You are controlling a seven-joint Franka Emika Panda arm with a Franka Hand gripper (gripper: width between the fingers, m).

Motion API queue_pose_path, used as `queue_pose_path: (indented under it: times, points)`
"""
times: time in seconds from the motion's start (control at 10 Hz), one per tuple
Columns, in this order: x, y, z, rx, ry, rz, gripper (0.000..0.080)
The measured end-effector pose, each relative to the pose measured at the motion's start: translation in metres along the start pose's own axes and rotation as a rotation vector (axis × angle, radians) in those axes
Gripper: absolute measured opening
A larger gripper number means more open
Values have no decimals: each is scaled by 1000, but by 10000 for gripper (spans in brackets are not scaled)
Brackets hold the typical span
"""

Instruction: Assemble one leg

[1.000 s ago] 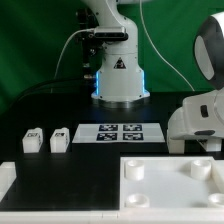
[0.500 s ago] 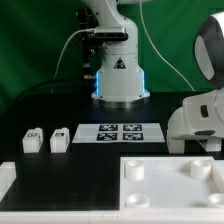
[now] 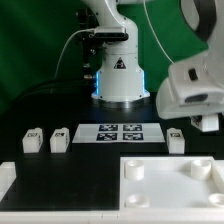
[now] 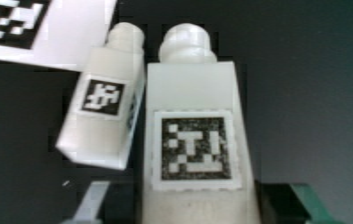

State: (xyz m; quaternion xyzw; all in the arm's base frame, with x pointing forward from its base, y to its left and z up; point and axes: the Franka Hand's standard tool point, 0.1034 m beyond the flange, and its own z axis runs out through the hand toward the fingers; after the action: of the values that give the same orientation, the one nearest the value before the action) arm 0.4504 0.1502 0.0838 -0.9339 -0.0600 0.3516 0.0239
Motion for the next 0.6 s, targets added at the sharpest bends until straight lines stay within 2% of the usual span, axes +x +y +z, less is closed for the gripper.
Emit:
queue_pose_path:
  times: [0.1, 0.2, 0.3, 0.5, 0.6]
  points:
    - [-9, 1, -23, -5, 109, 2, 292]
    - [-13, 0, -35, -10, 233, 2, 292]
    - [-11, 1, -35, -12, 365, 1, 292]
    - [-11, 3, -34, -13, 506, 0, 292]
    - [1, 9, -56, -32, 615, -27, 292]
